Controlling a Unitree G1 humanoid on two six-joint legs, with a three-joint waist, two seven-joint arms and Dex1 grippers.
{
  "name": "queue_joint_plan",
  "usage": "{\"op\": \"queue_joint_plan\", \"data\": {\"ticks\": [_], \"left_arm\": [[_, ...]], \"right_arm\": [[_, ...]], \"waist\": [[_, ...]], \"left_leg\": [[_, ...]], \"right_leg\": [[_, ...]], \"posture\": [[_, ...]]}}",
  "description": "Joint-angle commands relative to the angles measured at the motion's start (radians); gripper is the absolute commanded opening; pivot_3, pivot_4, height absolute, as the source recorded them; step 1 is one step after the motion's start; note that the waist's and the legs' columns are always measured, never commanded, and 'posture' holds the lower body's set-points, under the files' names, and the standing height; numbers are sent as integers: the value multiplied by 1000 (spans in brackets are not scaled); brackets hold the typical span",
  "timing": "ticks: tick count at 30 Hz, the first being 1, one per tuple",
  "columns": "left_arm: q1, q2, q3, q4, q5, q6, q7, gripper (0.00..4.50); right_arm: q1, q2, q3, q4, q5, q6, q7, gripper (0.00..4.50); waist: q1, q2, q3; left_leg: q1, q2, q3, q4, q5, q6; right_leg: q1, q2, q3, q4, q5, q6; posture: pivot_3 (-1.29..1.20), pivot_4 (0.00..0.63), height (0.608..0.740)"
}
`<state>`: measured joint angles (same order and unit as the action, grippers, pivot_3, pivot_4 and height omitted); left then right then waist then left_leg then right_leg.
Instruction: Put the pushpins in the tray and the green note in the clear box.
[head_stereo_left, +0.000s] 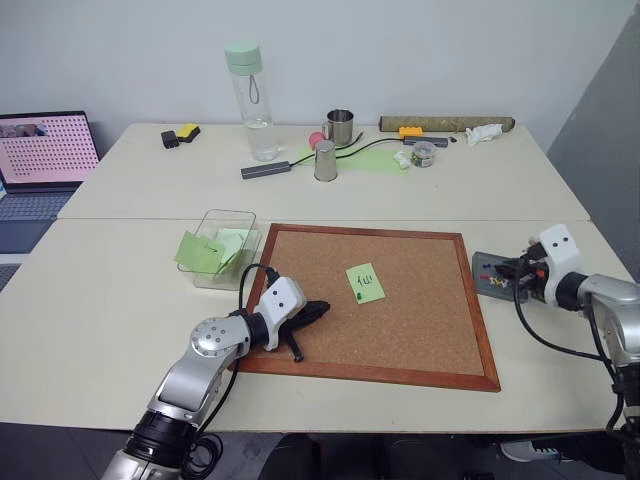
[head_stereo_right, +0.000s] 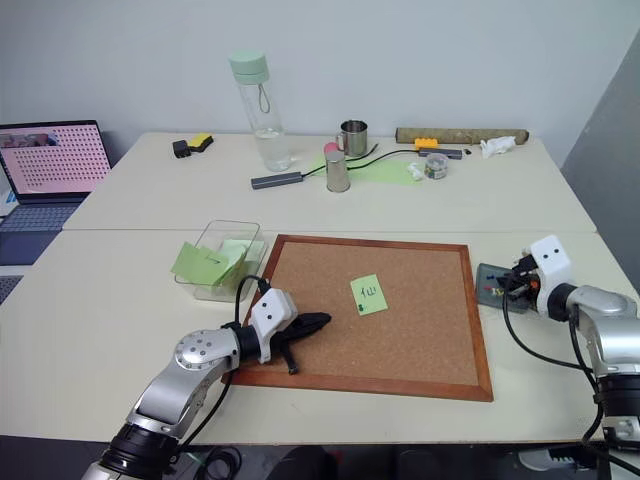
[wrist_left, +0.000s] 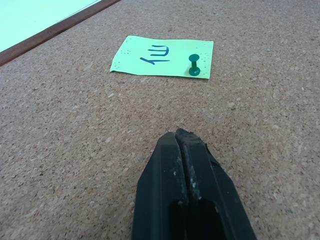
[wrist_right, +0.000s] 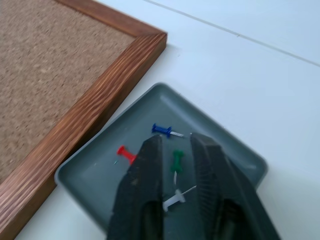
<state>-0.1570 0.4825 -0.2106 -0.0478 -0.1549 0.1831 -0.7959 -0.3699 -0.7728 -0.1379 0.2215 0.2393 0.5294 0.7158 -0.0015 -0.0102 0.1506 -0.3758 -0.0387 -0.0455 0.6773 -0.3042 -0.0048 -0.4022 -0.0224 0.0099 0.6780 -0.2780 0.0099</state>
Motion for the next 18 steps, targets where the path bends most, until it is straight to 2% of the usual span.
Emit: {"op": "queue_joint_plan", "data": {"ticks": [1,7,12,18], "left_arm": [[45,16,-26,51,41,31,4,0],[42,13,-20,59,36,31,6,0],[36,15,-12,64,31,35,1,0],[28,16,-15,61,34,39,-3,0]], "right_arm": [[-17,-11,-46,-52,34,21,10,1906],[38,-37,0,-260,91,-20,154,3064],[68,24,157,-488,92,-46,207,3064],[-16,204,366,-442,-7,-92,160,3064]], "waist": [[0,0,0],[-1,1,0],[-1,0,0],[-1,0,0]], "left_leg": [[0,0,0,0,0,0],[0,0,0,0,0,0],[1,0,-1,0,0,0],[1,0,-1,0,0,0]], "right_leg": [[0,0,0,0,0,0],[0,0,0,0,0,0],[1,0,0,0,0,0],[2,0,-1,0,0,0]], "posture": [[0,150,740],[0,150,740],[0,150,740],[0,150,740]]}}
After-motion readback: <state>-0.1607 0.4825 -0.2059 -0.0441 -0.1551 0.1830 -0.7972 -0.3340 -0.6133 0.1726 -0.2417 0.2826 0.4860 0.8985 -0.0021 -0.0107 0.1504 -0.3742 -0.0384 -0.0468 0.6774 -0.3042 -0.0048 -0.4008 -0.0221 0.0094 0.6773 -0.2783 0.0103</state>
